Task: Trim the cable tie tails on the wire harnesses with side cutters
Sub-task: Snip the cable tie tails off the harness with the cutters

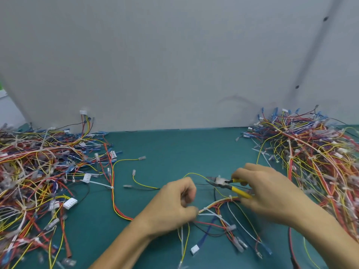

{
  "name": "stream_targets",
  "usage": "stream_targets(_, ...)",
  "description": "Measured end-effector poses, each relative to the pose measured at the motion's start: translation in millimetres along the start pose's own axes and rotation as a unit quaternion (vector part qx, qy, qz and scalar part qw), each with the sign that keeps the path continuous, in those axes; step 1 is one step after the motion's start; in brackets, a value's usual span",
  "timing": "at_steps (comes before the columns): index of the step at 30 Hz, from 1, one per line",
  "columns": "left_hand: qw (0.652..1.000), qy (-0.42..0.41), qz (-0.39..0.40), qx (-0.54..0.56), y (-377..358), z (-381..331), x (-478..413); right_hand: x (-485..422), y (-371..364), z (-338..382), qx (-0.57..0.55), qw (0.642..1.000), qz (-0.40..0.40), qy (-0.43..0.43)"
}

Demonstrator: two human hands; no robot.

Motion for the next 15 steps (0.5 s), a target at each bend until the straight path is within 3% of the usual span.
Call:
stream_targets(4,0.993,-0.062,0.006,-0.101,-14,0,4,17,-6,-6,0.003,1.000,0.003,-0.004)
stream_targets(8,0.985,-0.121,-0.011,-0.121,-18,-3,2,23,-14,-5,-0.007,1.000,0.003,-0.005)
stream_targets(15,0.978,-0.153,-0.035,-0.140,-27,0,0,29,-25,-2,-0.002,1.000,0.006,0.002)
Point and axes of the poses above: each hand's wrist, its own x-axis away from the middle knuckle, its own y-axis out of the back of the hand, z = x × y, the point moved 5 cm from there along -x, towards the middle knuckle, and after that the axes turned 15 degrees about -z, right-handed, at the moved point
